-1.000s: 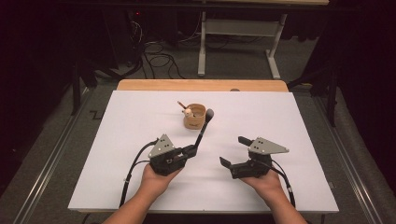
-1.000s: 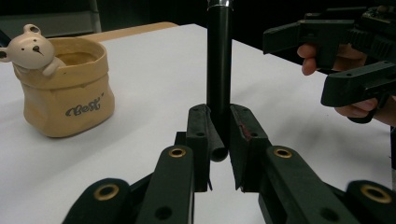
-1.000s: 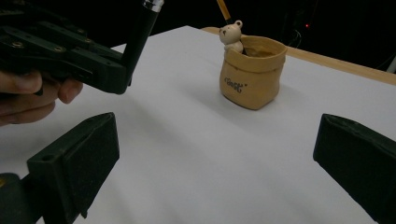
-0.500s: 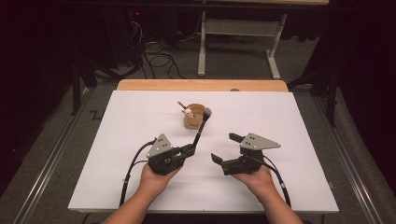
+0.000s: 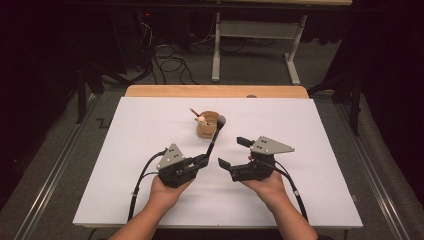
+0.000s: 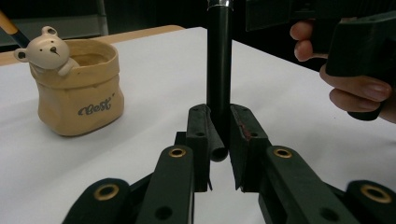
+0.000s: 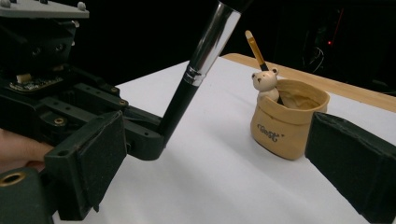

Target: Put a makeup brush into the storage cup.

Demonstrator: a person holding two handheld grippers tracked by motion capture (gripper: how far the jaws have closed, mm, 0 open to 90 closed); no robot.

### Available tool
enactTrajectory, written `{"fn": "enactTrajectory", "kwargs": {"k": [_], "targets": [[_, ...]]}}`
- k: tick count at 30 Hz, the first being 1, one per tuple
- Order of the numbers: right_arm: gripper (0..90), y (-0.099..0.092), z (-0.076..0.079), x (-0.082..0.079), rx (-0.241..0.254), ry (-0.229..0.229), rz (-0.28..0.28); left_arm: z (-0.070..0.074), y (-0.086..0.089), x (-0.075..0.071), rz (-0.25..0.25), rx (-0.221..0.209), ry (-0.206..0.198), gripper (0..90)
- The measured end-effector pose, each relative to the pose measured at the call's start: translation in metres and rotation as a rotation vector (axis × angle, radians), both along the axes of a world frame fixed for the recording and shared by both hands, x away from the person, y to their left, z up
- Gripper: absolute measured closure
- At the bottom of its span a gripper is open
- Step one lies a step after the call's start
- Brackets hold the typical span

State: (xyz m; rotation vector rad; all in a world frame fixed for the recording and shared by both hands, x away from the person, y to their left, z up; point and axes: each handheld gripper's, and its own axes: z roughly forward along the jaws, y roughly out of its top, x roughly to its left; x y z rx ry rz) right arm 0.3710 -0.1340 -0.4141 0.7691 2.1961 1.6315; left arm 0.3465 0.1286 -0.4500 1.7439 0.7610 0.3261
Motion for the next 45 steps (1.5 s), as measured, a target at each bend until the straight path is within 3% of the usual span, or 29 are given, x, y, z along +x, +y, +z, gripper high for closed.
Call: {"fn": "enactTrajectory", "kwargs": {"k": [16, 26, 39, 45], "targets": [[14.7, 0.003, 0.0, 0.012, 0.082, 0.052, 0.016, -0.001, 0.001, -0.001, 0.013, -0.011, -0.005, 79.3], [18.4, 0.006, -0.001, 0.007, 0.115, 0.089, 0.057, -0.004, -0.005, -0.003, 0.006, -0.007, 0.0, 79.2], [37.7, 0.004, -0.004, 0.006, 0.181, 0.126, 0.066, -0.007, -0.011, -0.007, -0.012, -0.013, 0.005, 79.2], [41.7, 0.002, -0.005, 0.007, 0.209, 0.148, 0.068, -0.007, -0.014, -0.009, -0.02, -0.013, 0.005, 79.2]]}}
